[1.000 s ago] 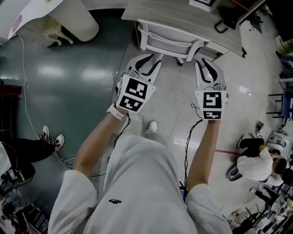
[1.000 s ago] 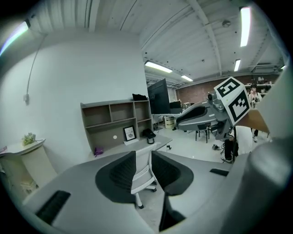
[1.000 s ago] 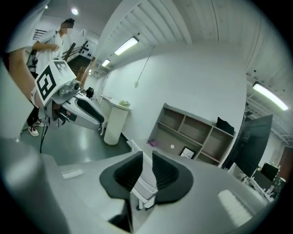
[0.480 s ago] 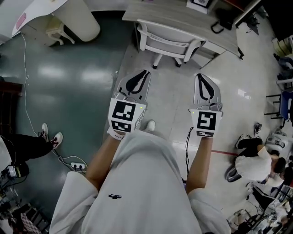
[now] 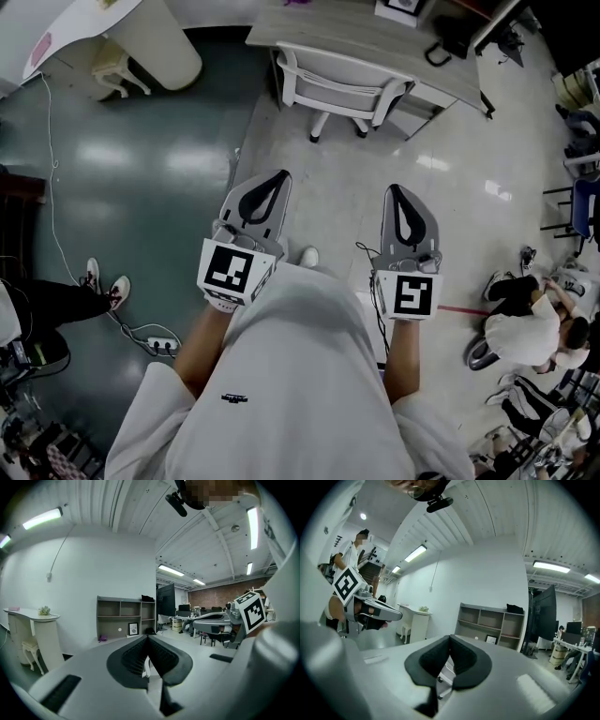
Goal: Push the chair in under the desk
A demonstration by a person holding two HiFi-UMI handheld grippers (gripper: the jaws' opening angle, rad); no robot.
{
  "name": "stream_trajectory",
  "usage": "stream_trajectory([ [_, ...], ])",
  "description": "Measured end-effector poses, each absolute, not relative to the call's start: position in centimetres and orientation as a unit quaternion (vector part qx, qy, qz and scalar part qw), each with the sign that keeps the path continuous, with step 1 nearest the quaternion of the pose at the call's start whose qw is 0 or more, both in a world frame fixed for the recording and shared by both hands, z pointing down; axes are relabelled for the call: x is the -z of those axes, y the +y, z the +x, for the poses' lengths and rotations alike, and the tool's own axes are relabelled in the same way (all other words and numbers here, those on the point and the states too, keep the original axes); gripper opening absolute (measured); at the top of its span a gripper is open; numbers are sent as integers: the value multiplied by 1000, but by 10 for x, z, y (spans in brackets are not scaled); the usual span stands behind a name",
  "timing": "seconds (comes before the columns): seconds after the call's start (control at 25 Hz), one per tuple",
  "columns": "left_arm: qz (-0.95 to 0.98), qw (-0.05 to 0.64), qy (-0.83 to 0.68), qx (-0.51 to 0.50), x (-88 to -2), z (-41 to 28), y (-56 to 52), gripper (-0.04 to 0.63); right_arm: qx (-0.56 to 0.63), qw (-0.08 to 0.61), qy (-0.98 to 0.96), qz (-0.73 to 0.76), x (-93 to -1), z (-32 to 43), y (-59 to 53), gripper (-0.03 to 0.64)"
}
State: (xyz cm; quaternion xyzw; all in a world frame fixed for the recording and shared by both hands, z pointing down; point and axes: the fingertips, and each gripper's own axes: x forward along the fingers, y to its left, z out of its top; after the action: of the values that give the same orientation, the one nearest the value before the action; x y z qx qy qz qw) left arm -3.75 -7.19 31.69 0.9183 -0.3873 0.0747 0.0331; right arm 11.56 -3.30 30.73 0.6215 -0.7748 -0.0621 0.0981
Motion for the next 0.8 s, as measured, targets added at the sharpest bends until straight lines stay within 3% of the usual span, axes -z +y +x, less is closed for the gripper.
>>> stream_trajectory([
  [0.48, 917, 9, -392, -69, -316, -59, -51, 8, 39, 67, -765, 639, -325, 103, 5, 14],
  [0.8, 922, 32, -379, -75, -325, -60, -43, 8, 34, 68, -762, 644, -329, 99, 5, 12],
])
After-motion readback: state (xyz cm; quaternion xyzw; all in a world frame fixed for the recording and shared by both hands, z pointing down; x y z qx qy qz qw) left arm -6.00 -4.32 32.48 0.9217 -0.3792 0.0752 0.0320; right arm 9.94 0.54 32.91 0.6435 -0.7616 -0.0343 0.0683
